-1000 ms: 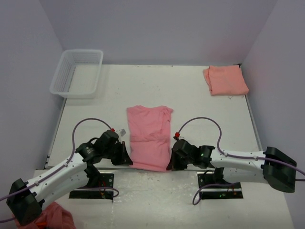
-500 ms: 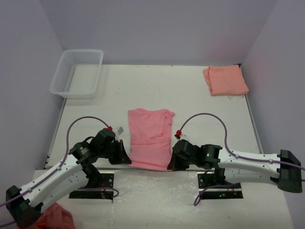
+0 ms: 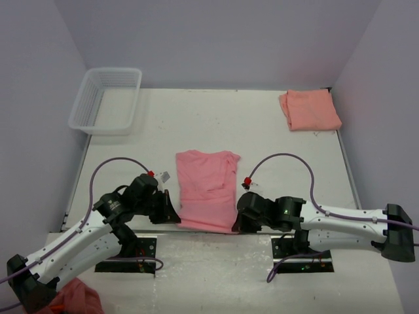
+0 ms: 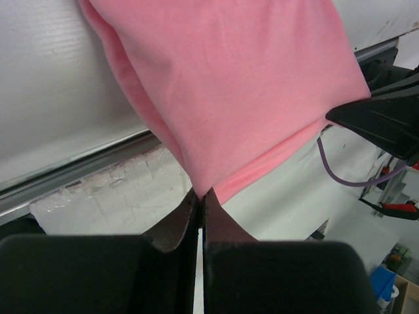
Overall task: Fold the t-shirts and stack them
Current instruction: Fold the long partially folded tshirt into a neat square
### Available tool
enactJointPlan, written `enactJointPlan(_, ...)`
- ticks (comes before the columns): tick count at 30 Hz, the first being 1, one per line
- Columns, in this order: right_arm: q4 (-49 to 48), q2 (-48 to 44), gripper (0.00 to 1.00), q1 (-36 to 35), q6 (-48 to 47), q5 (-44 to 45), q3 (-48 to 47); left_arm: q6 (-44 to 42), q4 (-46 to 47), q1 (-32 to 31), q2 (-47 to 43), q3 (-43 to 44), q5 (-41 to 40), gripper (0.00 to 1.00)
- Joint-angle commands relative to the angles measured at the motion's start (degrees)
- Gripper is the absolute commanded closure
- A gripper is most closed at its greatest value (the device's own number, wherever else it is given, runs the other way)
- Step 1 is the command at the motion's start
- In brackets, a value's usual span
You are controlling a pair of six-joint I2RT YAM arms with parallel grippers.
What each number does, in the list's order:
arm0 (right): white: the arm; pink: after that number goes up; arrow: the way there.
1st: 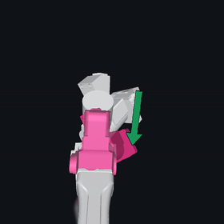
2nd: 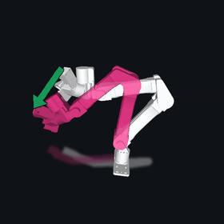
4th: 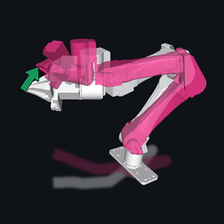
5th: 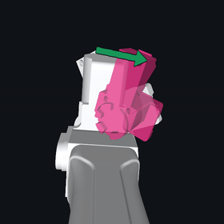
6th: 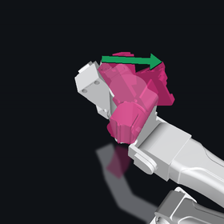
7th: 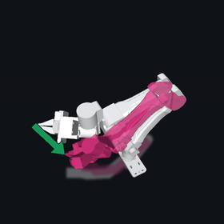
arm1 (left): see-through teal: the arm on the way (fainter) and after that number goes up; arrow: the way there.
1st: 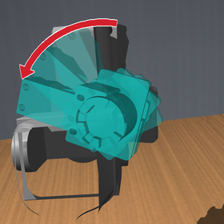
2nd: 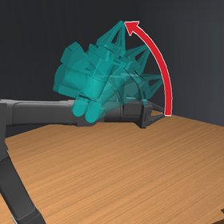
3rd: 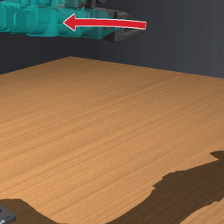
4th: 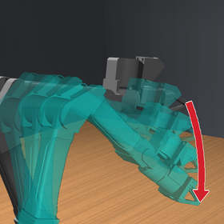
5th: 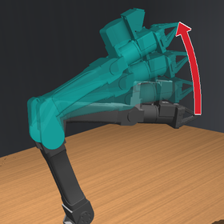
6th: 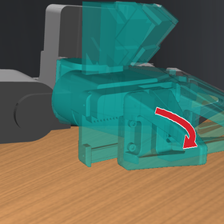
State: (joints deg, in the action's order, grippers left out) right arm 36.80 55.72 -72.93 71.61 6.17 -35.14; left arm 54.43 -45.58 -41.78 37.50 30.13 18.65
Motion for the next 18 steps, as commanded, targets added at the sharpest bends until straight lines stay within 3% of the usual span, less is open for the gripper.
enactJointPlan(1,11.36,0.96,1.0,-0.38,0.46,4.98,-2.48,-1.79,-3.55,0.12,0.03,2.82,-3.1,1.0)
enactJointPlan(5,14.7,3.33,1.0,0.24,-2.17,8.58,-9.31,-3.63,-3.81,0.21,3.79,6.95,-6.42,1.0)
enactJointPlan(11,17.78,12.73,1.0,7.08,-11.47,11.05,-22.31,-8.81,-1.8,0.21,14.24,18.11,-13.09,1.0)
enactJointPlan(18,15.51,21.35,1.0,21.05,-25.72,11.67,-34.55,-15.84,2.33,0.82,29.46,35.23,-21.29,1.0)
